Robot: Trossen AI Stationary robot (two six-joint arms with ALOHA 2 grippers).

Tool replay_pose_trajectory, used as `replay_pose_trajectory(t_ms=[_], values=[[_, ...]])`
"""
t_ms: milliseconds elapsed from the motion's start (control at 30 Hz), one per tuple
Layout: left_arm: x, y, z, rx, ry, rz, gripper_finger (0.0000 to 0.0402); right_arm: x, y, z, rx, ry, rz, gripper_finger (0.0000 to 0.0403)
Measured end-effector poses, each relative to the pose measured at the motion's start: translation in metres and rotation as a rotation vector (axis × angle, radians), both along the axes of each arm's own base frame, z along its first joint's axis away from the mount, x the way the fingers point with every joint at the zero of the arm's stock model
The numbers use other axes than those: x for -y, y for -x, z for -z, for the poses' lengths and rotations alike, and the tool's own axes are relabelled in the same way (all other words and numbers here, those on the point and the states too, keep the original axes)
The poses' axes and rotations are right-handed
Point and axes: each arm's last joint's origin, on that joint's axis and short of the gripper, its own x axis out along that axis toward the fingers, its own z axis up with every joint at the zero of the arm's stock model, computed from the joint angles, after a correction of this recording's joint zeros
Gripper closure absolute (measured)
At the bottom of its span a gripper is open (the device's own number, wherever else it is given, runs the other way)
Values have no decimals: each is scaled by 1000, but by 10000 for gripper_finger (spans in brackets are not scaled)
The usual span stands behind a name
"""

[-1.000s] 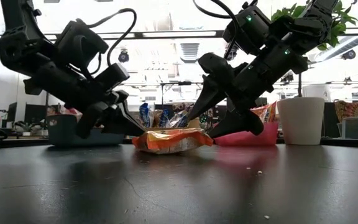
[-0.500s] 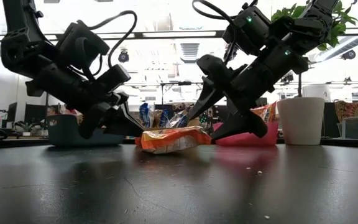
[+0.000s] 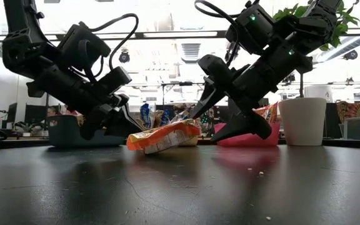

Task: Sort Maruchan noodles
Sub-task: Put the orange noodle pack into the red bin

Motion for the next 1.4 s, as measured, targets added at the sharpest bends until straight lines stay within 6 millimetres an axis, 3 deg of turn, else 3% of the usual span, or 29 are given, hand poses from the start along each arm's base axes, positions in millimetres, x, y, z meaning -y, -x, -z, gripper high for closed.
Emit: replay_pose_trajectory(t_ms=[467, 733, 933, 1400], values=[[0, 0, 0, -1, 0, 0, 400, 0, -5, -8, 96, 25, 17, 102], [0, 0, 0, 4, 2, -2, 400, -1, -17, 21, 115, 23, 0, 101], [0, 0, 0, 7, 2, -3, 400, -3, -26, 27, 225, 69, -61, 106], [0, 0, -1, 21, 2, -4, 400, 0, -28, 27, 230, 60, -41, 222]])
